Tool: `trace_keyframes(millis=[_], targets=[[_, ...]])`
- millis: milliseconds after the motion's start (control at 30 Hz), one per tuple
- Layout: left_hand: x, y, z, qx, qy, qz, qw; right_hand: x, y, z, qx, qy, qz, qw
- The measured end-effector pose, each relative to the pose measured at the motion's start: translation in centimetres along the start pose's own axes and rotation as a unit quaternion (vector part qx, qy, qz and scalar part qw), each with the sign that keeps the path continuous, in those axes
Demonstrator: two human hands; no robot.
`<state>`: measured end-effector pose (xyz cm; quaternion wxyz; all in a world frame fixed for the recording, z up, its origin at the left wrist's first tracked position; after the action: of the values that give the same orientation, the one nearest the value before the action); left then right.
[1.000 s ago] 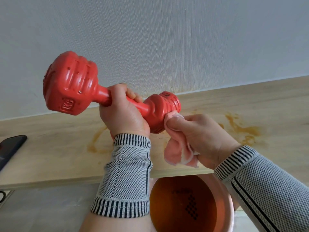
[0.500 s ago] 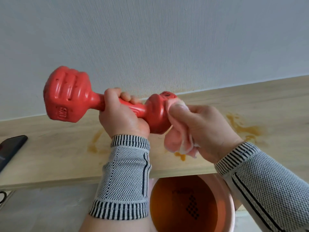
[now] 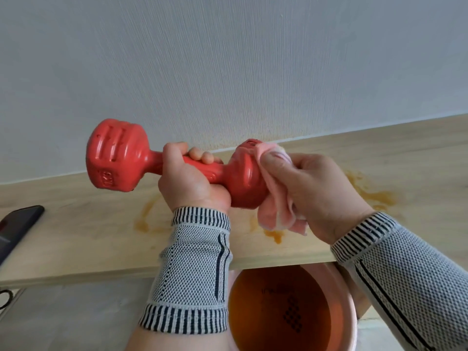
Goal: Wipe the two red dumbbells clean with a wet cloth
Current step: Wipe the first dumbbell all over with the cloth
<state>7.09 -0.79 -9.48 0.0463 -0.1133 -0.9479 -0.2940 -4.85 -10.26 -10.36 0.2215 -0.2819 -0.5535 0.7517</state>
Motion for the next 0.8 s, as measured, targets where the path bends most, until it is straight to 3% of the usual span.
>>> trace_keyframes(millis=[100, 267, 333, 433, 533, 667, 733, 800], targets=[[0.4, -0.3, -0.3, -0.023, -0.006, -0.01, 1.0, -0.2, 0.2, 0.2, -0.012, -0.001, -0.03, 0.999], [-0.6, 0.3, 0.0, 0.015, 0.013, -0.009, 1.0, 0.6, 0.1, -0.4, -0.013, -0.08, 0.037, 0.996], [-0.8, 0.3, 0.2, 0.03, -0.003, 0.004, 1.0, 0.5, 0.5, -0.5, -0.023, -0.072, 0.027, 0.997], [-0.3, 0.2, -0.1, 0.032, -0.052, 0.012, 0.998, 0.0, 1.3, -0.6, -0.112, -0.082, -0.079, 0.987], [0.3, 0.3, -0.6, 0.025, -0.112, 0.004, 0.993, -0.1, 1.4, -0.5, -0.232, -0.143, -0.176, 0.946], [0.0, 0.4, -0.8, -0.104, -0.081, -0.05, 0.99, 0.0, 1.3, -0.1, -0.235, -0.163, -0.14, 0.948], [-0.2, 0.4, -0.9, -0.252, -0.052, -0.089, 0.962, 0.1, 1.3, -0.2, -0.195, -0.157, -0.101, 0.963], [-0.5, 0.4, -0.9, -0.294, -0.05, -0.067, 0.952, 0.4, 1.2, -0.4, -0.132, -0.143, -0.06, 0.979]])
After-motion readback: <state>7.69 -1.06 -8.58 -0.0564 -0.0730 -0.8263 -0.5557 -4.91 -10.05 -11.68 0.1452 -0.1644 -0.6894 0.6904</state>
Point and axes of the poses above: each hand's wrist, its own x-axis away from the middle knuckle, its own z-axis out of the back of the hand, y = z × x, the point moved 3 cm from there along -x, towards the middle knuckle, and after that the axes turned 4 degrees about x, right-handed, at the moved point
